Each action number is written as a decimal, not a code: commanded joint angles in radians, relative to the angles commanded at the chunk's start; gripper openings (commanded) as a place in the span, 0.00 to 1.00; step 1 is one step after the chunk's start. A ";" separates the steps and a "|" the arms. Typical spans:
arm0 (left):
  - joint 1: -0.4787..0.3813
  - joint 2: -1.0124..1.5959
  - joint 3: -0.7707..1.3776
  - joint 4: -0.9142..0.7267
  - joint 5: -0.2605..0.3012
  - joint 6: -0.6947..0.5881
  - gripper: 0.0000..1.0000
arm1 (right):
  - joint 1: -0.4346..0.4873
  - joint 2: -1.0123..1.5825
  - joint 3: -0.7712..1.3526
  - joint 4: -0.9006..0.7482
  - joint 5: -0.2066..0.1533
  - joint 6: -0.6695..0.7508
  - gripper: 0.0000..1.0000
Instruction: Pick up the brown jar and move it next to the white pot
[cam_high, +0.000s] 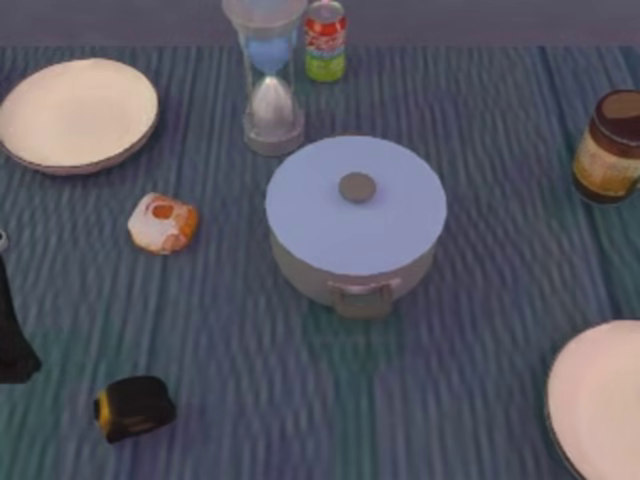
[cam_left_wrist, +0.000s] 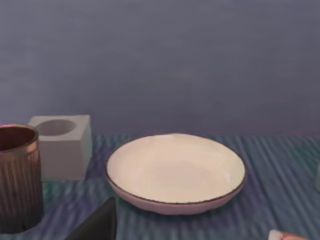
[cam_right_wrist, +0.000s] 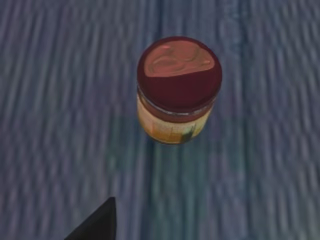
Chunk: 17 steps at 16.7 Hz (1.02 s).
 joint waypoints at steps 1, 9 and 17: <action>0.000 0.000 0.000 0.000 0.000 0.000 1.00 | 0.000 0.106 0.102 -0.063 0.000 -0.009 1.00; 0.000 0.000 0.000 0.000 0.000 0.000 1.00 | 0.014 0.871 0.838 -0.489 -0.010 -0.085 1.00; 0.000 0.000 0.000 0.000 0.000 0.000 1.00 | 0.025 1.250 1.214 -0.651 -0.013 -0.129 1.00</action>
